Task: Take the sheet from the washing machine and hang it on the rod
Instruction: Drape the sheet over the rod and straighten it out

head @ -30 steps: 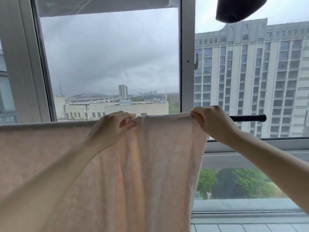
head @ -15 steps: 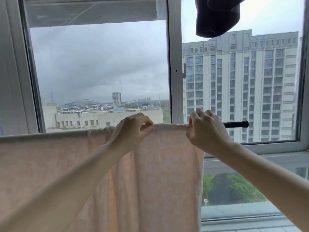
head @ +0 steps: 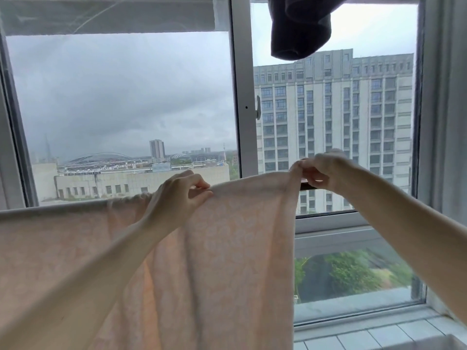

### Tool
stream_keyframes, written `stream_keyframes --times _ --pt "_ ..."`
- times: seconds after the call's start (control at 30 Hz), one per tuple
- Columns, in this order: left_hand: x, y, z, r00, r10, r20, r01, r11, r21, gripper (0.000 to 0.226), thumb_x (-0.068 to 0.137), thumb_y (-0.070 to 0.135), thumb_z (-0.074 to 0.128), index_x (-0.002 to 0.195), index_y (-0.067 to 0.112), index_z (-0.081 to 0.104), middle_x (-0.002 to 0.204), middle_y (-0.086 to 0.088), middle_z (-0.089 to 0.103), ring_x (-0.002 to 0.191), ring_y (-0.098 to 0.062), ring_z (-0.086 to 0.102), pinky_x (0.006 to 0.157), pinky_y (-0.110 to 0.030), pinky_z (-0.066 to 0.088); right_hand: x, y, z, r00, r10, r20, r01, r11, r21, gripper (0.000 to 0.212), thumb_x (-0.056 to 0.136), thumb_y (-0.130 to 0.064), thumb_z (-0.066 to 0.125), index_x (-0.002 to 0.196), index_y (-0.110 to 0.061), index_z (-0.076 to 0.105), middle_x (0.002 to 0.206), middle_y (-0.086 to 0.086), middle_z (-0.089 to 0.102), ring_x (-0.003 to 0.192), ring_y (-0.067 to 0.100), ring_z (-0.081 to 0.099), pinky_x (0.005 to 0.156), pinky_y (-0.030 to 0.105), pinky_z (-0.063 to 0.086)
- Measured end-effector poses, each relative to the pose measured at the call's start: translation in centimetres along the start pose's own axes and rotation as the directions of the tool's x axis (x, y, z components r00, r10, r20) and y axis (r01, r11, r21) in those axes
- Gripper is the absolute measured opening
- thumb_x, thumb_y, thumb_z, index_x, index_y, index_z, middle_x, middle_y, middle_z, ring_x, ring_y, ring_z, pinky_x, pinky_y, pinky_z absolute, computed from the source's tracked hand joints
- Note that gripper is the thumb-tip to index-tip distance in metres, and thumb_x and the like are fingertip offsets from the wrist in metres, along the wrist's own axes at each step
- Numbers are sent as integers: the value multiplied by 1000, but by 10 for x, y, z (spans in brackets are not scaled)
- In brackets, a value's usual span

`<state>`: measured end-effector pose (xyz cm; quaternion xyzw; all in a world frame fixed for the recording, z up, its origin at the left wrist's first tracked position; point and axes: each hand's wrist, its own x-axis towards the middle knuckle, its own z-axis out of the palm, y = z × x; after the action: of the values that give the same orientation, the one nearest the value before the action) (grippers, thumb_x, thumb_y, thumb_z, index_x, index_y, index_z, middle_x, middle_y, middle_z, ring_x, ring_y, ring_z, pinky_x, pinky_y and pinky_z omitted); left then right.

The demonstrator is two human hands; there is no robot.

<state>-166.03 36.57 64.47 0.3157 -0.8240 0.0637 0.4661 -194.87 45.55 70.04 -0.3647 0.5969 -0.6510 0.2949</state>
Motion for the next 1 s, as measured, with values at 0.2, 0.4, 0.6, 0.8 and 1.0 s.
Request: stream_keyframes --times 0.2,0.4,0.6,0.8,1.0 --pt "0 5 6 999 4 -40 -4 1000 3 9 80 33 74 83 28 67 83 15 60 86 -12 62 78 -42 52 2 10 -29 999 37 1 -37 999 17 16 94 0 50 86 -4 64 72 7 61 64 18 59 59 31 51" --pt "1 9 10 999 3 -52 1 998 70 12 83 38 70 84 27 65 82 15 57 87 -12 56 76 -36 46 -9 26 -22 860 -498 111 334 385 -861 16 86 -12 64 99 -4 64 96 15 67 86 30 63 79 44 56" --pt "-4 5 3 1000 5 -18 -4 996 93 30 85 55 57 96 29 69 90 15 64 90 -11 58 80 -37 48 -10 49 8 535 -639 553 720 1 -694 25 93 -26 58 113 -11 64 107 3 63 94 17 60 85 34 54" --pt "-9 -3 0 999 20 -38 -17 997 73 39 86 56 53 106 29 73 99 15 71 93 -10 64 82 -36 52 -1 63 19 342 -748 569 763 -132 -633 27 95 -31 47 97 -13 67 92 -2 67 82 14 62 76 33 55" --pt "-8 7 20 980 76 -187 -70 997 38 12 82 25 73 92 19 77 91 11 72 86 -8 65 80 -35 55 8 77 15 285 -818 500 744 -140 -653 17 97 -23 47 90 -13 58 84 -2 62 74 18 57 70 38 51"
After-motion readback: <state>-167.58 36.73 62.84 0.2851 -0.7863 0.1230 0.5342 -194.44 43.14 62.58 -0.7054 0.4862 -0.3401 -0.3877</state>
